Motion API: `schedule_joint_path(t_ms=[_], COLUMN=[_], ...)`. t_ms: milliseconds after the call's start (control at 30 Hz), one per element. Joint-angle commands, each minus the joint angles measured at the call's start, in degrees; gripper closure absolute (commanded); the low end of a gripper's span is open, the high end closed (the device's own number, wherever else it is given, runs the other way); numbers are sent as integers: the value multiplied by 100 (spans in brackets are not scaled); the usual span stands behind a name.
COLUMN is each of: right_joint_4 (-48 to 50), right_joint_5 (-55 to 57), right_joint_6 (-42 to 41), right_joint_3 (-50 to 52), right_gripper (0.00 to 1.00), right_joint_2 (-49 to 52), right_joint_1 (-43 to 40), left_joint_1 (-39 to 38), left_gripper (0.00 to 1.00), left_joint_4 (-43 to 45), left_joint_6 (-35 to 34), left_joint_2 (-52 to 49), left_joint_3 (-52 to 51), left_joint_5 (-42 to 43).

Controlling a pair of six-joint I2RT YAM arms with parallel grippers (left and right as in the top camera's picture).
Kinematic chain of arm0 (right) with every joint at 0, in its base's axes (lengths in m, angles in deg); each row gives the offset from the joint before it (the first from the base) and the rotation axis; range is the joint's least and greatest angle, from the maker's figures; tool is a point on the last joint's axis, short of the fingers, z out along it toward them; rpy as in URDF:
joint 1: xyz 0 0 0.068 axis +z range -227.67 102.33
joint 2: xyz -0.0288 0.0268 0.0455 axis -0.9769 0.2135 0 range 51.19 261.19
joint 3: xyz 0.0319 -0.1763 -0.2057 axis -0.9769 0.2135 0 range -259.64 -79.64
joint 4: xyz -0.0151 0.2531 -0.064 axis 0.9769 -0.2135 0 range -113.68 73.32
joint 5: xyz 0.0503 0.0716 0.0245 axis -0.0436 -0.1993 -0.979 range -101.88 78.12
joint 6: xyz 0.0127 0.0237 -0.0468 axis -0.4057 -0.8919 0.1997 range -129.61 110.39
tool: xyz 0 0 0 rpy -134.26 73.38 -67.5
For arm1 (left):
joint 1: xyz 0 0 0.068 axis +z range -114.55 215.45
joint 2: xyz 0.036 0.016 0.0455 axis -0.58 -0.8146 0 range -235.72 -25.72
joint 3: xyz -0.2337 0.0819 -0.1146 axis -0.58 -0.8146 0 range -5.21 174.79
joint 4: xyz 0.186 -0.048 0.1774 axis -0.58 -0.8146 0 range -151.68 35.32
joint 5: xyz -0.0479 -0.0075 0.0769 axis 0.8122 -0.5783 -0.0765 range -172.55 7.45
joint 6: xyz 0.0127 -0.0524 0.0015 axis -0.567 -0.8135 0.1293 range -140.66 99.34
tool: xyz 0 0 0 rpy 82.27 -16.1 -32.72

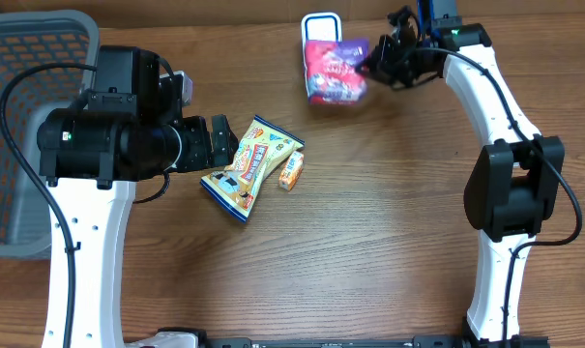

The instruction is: Scan the item barcode

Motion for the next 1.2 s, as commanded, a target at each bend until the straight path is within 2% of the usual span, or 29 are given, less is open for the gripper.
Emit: schedule_joint_path(t_ms=[0,133,333,567,800,867,933,1000,1033,1100,1133,1167], right_joint_4=[798,1637,2135,2406,2179,2037,1969,1829,1705,1423,1276,1128], right_joint_5=[-149,907,2096,2092,1403,1235,914,750,732,754,898,1145], right_joint_6=[-1388,-2341,-2426,-2411,-2188,-1969,-1394,-863,-555,195,468,702], right_joint_3=[-149,-146,-105,-105,-127,-127,-127,-127,-127,-127,-125,-125], right_gripper=[96,96,96,96,96,96,96,83,69,48,40,37], right_joint_2=[-11,-4,7,7,-216,-374,-529,-654,-708,-737,-737,-734], right_joint_1=[125,417,881,876,400,271,205,210,249,404,501,603], left_joint_1=[-11,-11,-11,-11,-11,-11,-11,-11,-11,-11,-11,-11], left_gripper=[0,0,0,0,0,0,0,0,0,0,0,0], left_joint_4=[9,9,9,9,9,9,9,9,9,9,9,9], left_joint_6=[44,44,44,44,44,44,44,44,44,44,44,44], left_joint_2=[9,9,9,9,9,9,9,9,9,9,9,9], left_joint_3=[11,11,11,11,11,11,11,11,11,11,11,11], left_joint_5=[-57,-57,-57,-57,-57,-57,-57,-57,-57,-57,-57,-57])
